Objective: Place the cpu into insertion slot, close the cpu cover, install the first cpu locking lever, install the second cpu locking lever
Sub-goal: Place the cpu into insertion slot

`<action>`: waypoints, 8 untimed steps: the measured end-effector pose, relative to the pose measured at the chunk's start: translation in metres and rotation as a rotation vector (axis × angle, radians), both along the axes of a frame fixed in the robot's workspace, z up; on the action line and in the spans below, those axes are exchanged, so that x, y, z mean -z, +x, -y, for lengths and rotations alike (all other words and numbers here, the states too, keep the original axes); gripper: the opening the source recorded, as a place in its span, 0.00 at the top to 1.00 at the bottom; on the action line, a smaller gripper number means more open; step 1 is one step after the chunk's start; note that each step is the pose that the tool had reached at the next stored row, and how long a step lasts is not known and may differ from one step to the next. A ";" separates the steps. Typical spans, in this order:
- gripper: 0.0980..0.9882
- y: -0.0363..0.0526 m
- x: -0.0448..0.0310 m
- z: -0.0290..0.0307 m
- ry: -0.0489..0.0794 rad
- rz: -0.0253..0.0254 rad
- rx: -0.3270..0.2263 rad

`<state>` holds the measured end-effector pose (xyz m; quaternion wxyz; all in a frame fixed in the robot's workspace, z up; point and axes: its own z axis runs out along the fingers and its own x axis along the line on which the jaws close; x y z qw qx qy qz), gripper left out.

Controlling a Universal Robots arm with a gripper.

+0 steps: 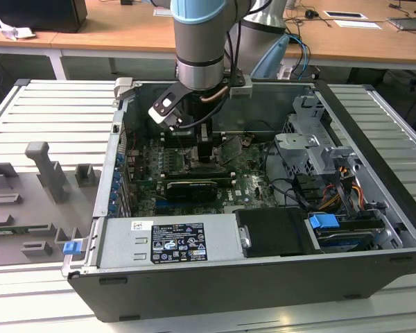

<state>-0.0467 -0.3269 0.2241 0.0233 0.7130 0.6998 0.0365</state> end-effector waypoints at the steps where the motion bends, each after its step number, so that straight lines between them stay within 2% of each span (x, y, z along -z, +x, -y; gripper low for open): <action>1: 0.52 0.0000 0.0014 -0.0008 0.000 0.0001 0.002; 6: 0.52 -0.0005 0.0139 -0.0034 0.000 -0.0001 0.010; 8: 0.52 -0.0004 0.0152 -0.0037 0.000 -0.0001 -0.002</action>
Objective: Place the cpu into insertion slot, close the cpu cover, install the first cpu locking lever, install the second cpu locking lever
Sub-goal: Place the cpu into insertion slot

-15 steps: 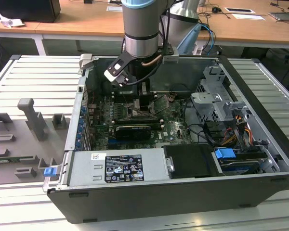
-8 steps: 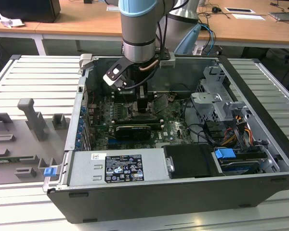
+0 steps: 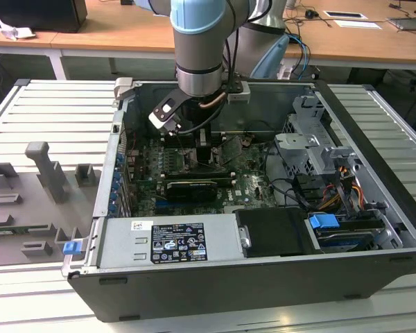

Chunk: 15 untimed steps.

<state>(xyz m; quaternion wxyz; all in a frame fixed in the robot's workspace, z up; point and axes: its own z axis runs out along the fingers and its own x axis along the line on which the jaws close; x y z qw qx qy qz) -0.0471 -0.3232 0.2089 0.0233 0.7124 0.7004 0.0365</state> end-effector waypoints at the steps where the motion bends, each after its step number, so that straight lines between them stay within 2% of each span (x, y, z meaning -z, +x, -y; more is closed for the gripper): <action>1: 0.52 0.0001 0.0016 -0.0019 0.000 0.0000 -0.009; 7: 0.52 0.0004 0.0064 -0.0035 0.000 -0.0003 0.004; 15: 0.52 0.0004 0.0066 -0.0035 0.000 -0.0003 0.006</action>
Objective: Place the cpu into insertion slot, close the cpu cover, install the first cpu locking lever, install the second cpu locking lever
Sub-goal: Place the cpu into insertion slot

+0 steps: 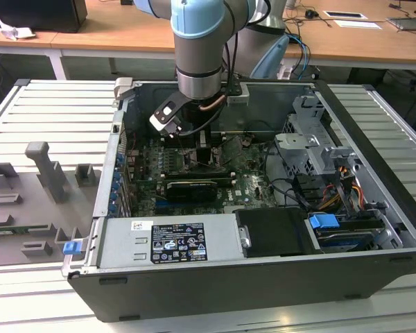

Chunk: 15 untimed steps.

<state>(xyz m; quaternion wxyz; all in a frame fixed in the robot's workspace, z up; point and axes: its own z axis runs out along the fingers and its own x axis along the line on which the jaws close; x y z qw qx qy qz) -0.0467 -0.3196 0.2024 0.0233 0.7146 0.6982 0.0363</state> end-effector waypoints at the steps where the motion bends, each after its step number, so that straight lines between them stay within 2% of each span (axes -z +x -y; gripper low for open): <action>1: 0.52 0.0000 0.0000 0.0000 0.000 0.0000 0.000; 7: 0.52 0.0000 0.0000 0.0000 0.000 0.0001 0.000; 8: 0.50 0.0000 0.0000 0.0000 0.000 0.0001 0.000; 9: 0.43 0.0000 0.0000 -0.0003 0.000 0.0001 0.000; 10: 0.43 0.0000 0.0000 -0.0005 0.000 0.0001 0.000; 14: 0.43 0.0000 -0.0074 -0.0006 0.000 0.0001 0.000; 15: 0.43 0.0000 -0.0116 -0.0006 0.000 -0.0001 0.000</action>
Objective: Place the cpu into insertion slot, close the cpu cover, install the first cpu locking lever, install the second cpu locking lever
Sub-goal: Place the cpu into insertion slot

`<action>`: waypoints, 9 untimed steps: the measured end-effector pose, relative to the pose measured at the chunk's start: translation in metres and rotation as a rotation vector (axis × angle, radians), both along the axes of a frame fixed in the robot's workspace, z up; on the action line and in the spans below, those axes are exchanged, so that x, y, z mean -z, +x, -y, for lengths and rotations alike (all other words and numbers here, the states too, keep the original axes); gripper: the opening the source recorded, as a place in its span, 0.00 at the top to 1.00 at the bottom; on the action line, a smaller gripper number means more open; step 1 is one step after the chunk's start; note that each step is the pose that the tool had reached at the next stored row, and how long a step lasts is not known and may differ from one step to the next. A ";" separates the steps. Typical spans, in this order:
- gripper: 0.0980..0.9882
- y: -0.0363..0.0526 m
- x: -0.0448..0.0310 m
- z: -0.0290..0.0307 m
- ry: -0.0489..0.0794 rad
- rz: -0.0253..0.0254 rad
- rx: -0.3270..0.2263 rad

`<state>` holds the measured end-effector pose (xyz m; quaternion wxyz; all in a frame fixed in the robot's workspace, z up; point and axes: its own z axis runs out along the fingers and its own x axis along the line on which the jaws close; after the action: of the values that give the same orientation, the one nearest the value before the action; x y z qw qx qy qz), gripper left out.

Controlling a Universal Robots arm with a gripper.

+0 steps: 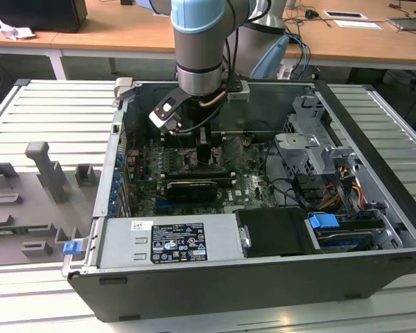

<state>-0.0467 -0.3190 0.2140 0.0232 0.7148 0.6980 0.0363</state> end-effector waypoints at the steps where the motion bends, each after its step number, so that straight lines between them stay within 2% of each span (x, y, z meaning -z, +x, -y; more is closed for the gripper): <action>1: 0.43 0.0000 -0.0046 0.0000 0.000 -0.0001 0.000; 5: 0.43 0.0000 -0.0136 0.0000 0.000 -0.0010 0.001; 7: 0.43 0.0000 -0.0226 0.0000 0.000 -0.0023 0.001; 9: 0.45 0.0000 -0.0269 0.0000 0.000 -0.0032 0.002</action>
<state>-0.0467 -0.3190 0.2409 0.0221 0.7154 0.6975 0.0351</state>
